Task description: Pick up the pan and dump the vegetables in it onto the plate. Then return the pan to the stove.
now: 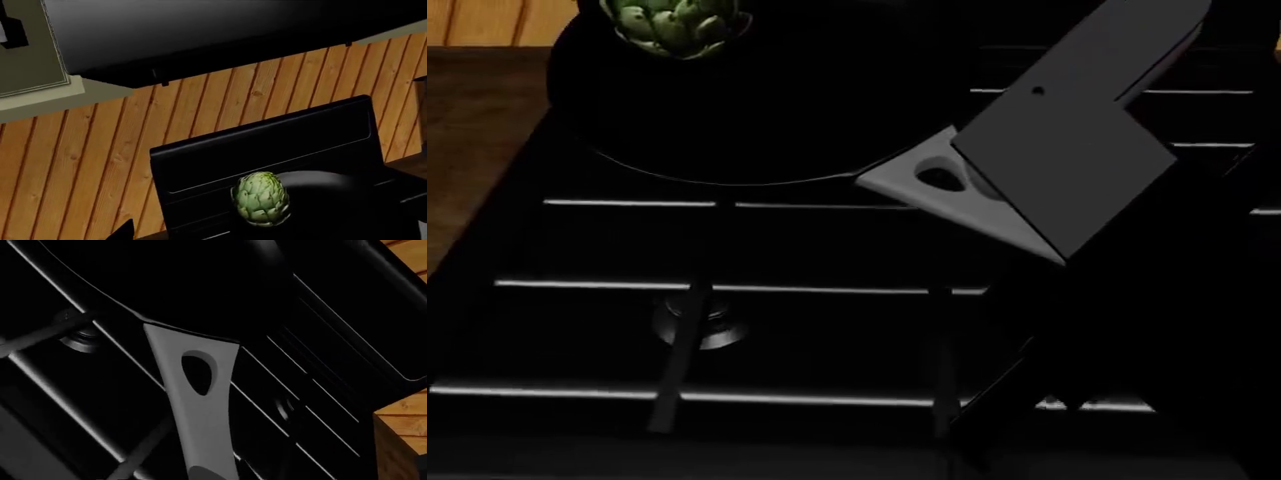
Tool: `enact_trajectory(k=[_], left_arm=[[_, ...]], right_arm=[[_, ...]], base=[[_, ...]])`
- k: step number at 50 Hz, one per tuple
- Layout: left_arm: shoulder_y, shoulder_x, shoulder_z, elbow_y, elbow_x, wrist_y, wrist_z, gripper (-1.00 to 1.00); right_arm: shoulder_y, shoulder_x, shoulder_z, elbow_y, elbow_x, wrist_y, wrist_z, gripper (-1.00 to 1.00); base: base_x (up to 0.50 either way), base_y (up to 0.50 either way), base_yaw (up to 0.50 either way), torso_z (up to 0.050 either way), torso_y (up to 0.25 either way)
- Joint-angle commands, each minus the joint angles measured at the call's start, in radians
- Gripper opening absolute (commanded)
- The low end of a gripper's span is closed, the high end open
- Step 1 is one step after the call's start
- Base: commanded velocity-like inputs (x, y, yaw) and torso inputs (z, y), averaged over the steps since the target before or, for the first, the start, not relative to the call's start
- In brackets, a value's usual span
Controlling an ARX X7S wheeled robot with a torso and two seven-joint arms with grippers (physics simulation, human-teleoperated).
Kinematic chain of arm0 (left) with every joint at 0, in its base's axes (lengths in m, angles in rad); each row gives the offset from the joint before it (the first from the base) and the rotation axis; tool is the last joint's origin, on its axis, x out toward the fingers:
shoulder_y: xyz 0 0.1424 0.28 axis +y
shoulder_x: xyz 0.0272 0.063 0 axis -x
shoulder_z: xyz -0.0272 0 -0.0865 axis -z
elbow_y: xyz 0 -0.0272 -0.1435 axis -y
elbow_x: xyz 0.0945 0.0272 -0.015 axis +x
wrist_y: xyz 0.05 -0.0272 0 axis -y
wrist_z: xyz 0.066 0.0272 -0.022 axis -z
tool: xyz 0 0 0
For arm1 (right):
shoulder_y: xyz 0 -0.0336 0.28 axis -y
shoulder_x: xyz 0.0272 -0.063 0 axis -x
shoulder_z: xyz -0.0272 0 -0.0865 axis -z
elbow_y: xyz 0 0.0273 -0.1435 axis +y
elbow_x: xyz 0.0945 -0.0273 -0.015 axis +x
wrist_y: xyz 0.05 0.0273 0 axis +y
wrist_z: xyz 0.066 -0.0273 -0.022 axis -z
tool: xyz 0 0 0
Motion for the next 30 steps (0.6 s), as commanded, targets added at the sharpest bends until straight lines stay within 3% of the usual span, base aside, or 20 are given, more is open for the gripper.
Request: enact_trajectory(k=[1,17,30], left_arm=[[-0.026,0.004,0.016,-0.003,-0.009,0.004,-0.007,1.0],[-0.066,0.015,0.038,-0.001,-0.026,0.01,-0.016,1.0],[-0.071,-0.061,0.004,0.078,-0.127,0.069,-0.052,1.0]], right_arm=[[0.077,-0.001,0.102,0.012,-0.205,0.028,-0.145,-1.0],[0.093,-0.01,0.105,0.024,-0.224,0.033,-0.158,-1.0],[0.091,-0.017,0.104,0.033,-0.236,0.028,-0.163,-1.0]], base=[[0.13,0.5,0.0,0.0,0.0],[0.13,0.5,0.0,0.001,0.004],[0.13,0.5,0.0,0.002,0.003]])
